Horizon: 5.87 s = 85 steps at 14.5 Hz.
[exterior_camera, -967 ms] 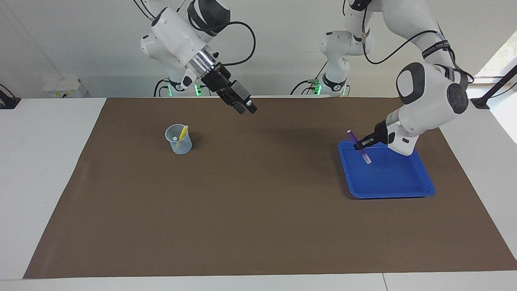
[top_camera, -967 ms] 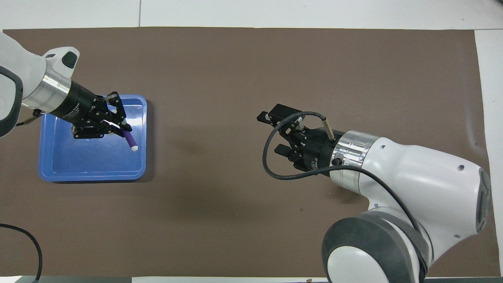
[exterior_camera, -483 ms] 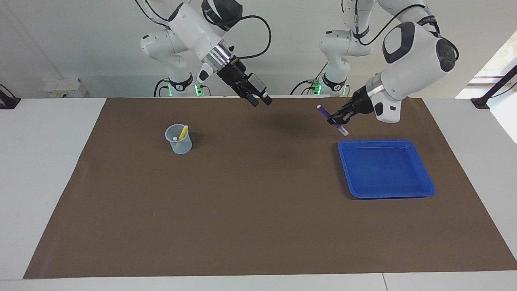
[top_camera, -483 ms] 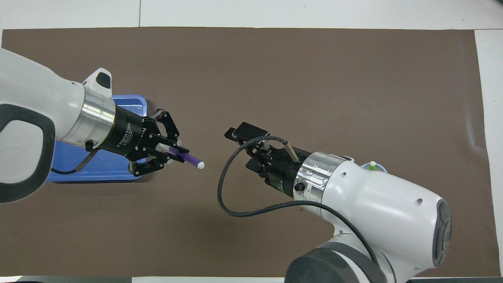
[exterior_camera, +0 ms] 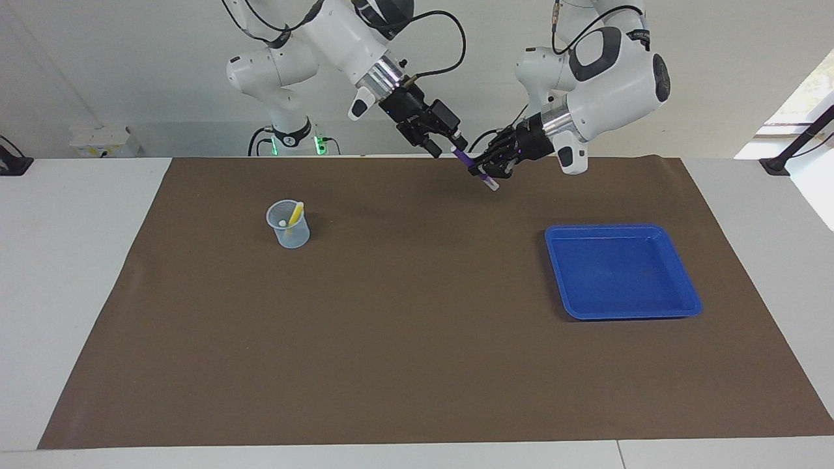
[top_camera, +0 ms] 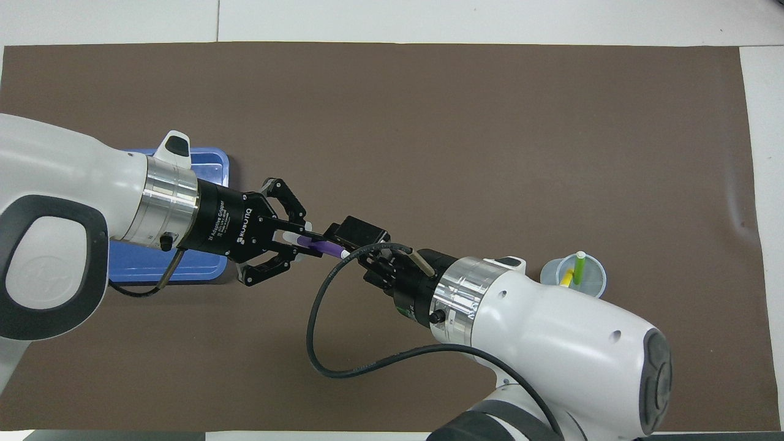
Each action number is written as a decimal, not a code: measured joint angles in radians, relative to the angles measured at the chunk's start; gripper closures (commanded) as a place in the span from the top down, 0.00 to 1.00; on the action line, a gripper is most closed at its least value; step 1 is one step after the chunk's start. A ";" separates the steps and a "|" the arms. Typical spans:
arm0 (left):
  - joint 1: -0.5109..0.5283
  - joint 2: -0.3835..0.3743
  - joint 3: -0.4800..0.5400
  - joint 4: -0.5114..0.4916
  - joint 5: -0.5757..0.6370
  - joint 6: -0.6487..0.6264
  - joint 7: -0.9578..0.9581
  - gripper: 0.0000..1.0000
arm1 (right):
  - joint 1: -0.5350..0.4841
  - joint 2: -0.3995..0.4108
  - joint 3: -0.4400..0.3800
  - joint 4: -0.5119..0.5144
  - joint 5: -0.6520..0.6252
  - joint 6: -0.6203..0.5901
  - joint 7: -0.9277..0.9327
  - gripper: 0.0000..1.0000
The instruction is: Transfer and insert pens with both arms
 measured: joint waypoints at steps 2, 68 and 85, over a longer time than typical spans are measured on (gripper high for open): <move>-0.003 -0.003 -0.002 -0.010 -0.012 0.015 0.000 0.00 | 0.000 0.000 0.000 0.000 -0.001 -0.006 -0.033 0.72; 0.201 0.068 0.019 0.357 0.824 -0.350 1.287 1.00 | -0.561 -0.045 -0.028 0.215 -0.814 -0.978 -1.096 1.00; 0.213 0.066 0.021 0.350 0.803 -0.347 1.286 1.00 | -0.524 0.175 -0.227 0.602 -0.815 -1.234 -0.953 1.00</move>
